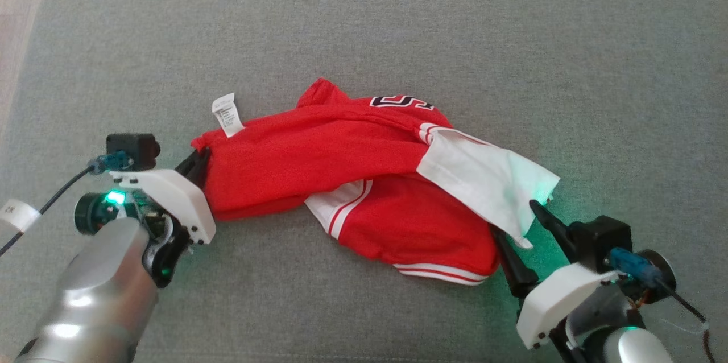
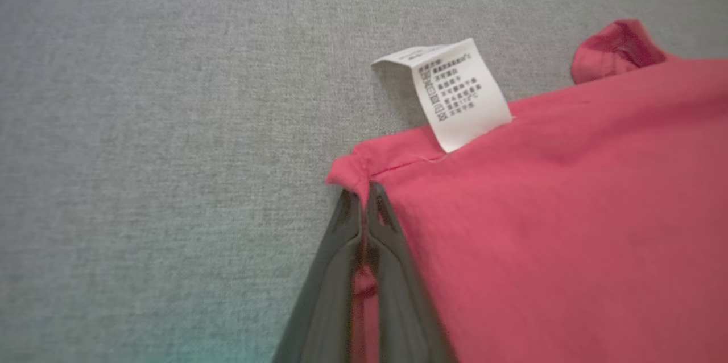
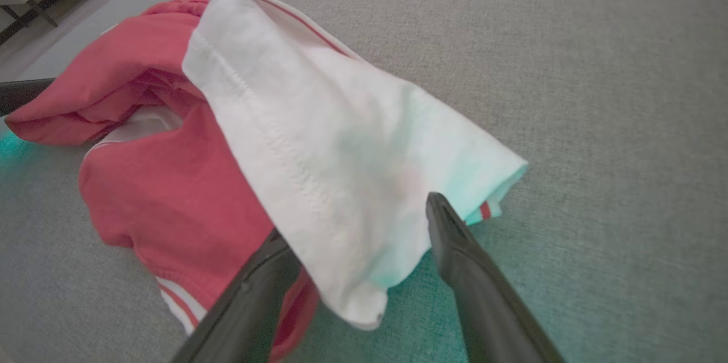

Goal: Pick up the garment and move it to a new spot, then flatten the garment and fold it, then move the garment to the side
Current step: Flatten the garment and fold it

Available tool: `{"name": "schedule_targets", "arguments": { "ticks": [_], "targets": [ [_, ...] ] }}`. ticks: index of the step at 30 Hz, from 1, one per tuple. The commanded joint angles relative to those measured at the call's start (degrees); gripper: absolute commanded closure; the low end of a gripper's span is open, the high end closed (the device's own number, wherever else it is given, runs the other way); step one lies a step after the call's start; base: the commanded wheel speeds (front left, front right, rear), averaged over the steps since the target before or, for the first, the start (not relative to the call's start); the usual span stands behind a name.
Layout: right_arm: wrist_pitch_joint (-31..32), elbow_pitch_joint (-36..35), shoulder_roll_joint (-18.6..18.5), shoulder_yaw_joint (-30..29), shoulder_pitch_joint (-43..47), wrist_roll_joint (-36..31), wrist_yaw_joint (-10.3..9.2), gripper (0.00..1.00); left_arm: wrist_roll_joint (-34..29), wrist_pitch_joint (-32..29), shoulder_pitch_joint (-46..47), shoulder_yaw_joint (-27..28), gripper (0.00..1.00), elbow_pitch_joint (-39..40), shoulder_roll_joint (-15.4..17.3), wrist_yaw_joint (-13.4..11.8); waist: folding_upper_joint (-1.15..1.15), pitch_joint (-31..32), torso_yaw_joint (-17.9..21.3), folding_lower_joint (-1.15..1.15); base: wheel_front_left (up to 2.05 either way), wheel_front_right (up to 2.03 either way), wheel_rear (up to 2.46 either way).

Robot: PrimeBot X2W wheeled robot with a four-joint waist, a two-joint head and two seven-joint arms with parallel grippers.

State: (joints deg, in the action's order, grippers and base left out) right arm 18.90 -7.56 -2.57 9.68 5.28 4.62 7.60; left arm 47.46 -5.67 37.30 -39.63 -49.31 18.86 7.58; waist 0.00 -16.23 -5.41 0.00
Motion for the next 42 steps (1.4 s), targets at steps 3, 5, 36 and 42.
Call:
{"name": "schedule_targets", "arguments": {
  "ticks": [3, 5, 36, 42],
  "targets": [
    [0.2, -2.9, -0.3, 0.6, -1.4, 0.1, -0.11, 0.29, 0.5, -0.1, -1.3, -0.6, 1.00, -1.8, 1.1, -0.1, 0.00, 0.3, -0.1, 0.00, 0.00, 0.00, 0.00],
    [0.5, -3.4, -0.3, 0.0, -1.5, 0.2, -0.11, 1.00, 0.8, 1.0, -1.1, -0.7, 1.00, -2.2, 1.2, -0.1, 0.00, 0.4, -0.1, 0.00, 0.00, 0.00, 0.00],
    [9.0, -30.6, -15.1, -17.7, -31.6, 0.7, -0.11, 1.00, -10.2, 11.3, 5.2, 15.1, 1.00, 67.5, 26.8, -21.2, 0.00, 14.0, -1.2, 0.00, 0.00, 0.00, 0.00],
    [11.7, -26.8, -17.4, -19.2, -38.2, 5.2, -0.11, 1.00, -8.5, 6.8, 7.7, 16.6, 1.00, 71.7, 27.9, -22.5, 0.00, 13.0, -0.8, 0.00, 0.00, 0.00, 0.00]
  ]
}}
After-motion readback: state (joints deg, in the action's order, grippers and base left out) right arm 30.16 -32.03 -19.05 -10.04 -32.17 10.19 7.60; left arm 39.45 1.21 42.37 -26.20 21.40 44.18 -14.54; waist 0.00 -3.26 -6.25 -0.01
